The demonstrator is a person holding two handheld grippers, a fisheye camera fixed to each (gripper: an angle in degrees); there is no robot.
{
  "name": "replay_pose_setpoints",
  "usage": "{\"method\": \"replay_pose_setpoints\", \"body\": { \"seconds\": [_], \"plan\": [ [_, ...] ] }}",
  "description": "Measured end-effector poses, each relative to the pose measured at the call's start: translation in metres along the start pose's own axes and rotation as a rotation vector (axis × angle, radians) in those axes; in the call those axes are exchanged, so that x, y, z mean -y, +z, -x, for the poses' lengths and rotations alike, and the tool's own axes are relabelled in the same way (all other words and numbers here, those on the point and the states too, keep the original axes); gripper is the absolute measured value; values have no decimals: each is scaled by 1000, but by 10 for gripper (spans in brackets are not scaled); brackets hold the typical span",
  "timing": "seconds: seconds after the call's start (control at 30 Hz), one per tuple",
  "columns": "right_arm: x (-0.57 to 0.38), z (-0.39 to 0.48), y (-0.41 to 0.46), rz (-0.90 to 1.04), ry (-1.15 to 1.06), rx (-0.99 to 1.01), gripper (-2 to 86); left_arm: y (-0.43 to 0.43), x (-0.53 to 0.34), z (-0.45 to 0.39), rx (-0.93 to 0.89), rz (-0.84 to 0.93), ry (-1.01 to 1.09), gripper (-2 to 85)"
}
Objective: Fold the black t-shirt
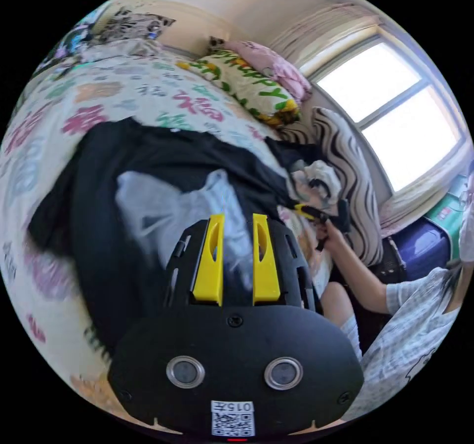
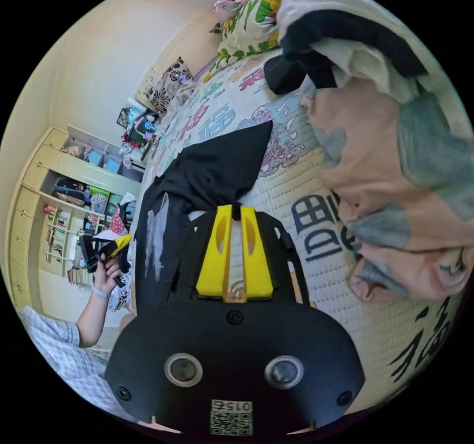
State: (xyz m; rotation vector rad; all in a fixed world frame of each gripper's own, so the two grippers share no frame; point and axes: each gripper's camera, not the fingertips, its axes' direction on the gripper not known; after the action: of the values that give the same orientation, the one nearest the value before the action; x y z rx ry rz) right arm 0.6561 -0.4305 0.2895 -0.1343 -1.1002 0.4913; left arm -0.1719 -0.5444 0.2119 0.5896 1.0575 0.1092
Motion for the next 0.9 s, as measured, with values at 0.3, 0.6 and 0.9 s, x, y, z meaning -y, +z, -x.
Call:
{"method": "replay_pose_setpoints", "body": {
  "seconds": [0.3,0.6,0.9],
  "plan": [
    [-19,78,7,-10,-138,-103,26,-177,-79,129,317,-167,-385,95],
    [-31,307,144,299,-690,3,67,-197,-5,181,249,-202,-304,91],
    [-99,468,310,467,-1024,-39,86,-341,31,223,271,-382,-275,9]
  ]
}}
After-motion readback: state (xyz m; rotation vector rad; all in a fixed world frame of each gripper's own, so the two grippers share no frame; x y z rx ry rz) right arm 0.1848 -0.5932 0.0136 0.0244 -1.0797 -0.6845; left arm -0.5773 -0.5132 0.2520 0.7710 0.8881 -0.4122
